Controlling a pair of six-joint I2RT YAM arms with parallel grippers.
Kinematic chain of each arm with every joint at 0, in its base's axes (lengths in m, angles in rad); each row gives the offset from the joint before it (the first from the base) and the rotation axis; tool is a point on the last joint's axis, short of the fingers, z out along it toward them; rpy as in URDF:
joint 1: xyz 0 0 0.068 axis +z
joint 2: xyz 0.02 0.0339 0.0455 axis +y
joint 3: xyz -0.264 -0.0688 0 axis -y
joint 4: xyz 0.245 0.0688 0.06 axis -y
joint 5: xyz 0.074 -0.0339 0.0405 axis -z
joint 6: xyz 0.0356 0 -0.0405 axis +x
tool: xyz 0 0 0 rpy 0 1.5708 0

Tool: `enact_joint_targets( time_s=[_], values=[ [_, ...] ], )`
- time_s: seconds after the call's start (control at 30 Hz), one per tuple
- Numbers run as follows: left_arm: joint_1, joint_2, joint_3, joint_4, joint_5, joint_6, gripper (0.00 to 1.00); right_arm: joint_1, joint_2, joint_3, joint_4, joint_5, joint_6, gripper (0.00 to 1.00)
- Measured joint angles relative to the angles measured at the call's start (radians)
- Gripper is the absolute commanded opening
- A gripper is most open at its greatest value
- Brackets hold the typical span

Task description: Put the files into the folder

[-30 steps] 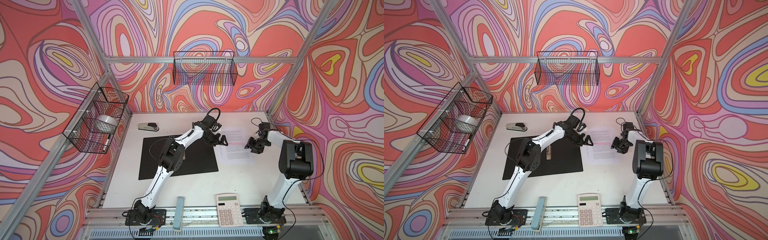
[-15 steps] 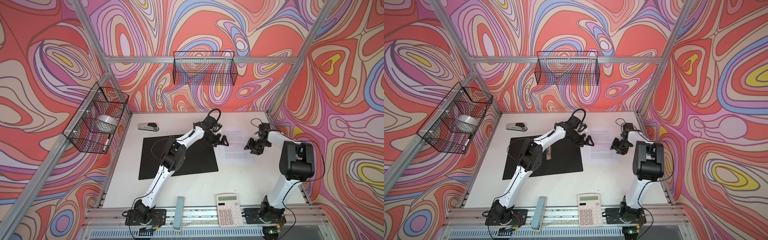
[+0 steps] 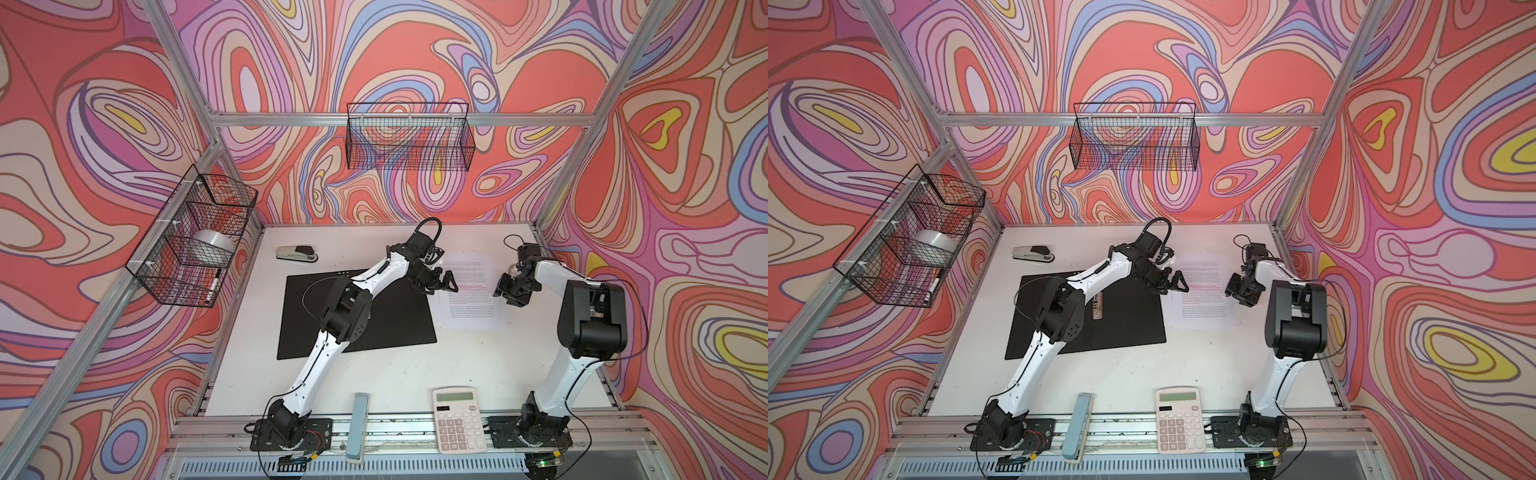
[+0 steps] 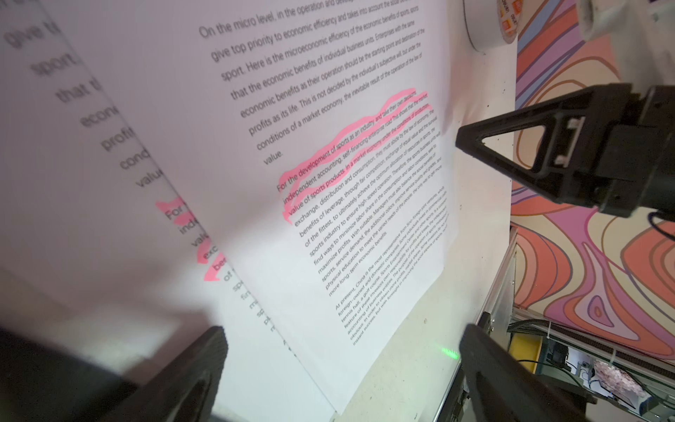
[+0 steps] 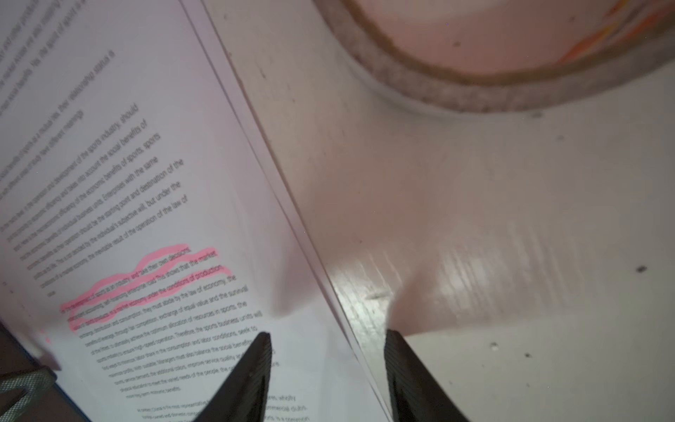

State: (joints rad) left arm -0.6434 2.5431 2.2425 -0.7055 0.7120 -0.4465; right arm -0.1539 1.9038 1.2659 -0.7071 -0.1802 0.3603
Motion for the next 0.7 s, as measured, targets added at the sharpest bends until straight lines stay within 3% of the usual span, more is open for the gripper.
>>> enact_joint_targets(
  time_s=[0.7],
  values=[
    [-0.017, 0.015, 0.0, 0.011, 0.04, -0.045, 1.0, 0.0, 0.018, 0.01, -0.03, -0.215, -0.035, 0.49]
  ],
)
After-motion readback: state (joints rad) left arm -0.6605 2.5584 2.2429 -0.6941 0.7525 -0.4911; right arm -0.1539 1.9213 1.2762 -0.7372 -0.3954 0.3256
